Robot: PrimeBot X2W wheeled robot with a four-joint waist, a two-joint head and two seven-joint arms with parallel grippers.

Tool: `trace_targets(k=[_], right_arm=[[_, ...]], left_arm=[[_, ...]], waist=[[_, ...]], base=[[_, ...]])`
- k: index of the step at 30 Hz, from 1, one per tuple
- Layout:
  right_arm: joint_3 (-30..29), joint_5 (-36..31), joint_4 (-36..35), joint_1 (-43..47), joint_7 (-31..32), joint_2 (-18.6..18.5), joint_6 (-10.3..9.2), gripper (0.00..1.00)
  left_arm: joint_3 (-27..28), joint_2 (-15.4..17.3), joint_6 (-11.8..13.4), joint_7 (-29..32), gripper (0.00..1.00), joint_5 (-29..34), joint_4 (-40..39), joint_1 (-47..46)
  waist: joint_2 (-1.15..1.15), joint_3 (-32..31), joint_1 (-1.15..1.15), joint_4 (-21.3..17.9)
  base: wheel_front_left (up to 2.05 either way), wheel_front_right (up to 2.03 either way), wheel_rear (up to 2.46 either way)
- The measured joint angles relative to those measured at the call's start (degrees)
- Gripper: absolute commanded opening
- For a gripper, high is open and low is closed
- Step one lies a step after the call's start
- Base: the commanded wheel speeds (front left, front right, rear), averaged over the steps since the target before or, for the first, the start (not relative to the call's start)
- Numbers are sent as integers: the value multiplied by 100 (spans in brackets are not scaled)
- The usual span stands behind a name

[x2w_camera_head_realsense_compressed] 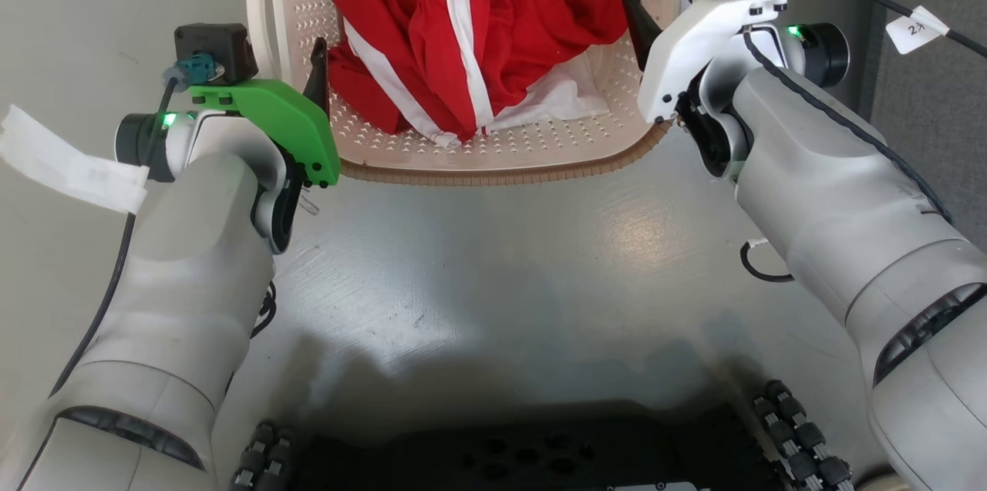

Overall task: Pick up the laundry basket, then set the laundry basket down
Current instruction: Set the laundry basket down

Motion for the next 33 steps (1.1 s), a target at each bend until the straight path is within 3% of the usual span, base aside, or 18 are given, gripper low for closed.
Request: trace_targets(k=[19,33], right_arm=[[44,-16,302,37,-230,3,59,100],[-288,133,207,347,-401,10,294,100]], left_arm=[[58,14,-56,-160,100,0,236,20],[302,26,-183,-226,100,-60,45,504]], waist=[[0,-633,0,-18],[0,-1620,-1,-77]], base=[[0,0,0],[0,0,0]])
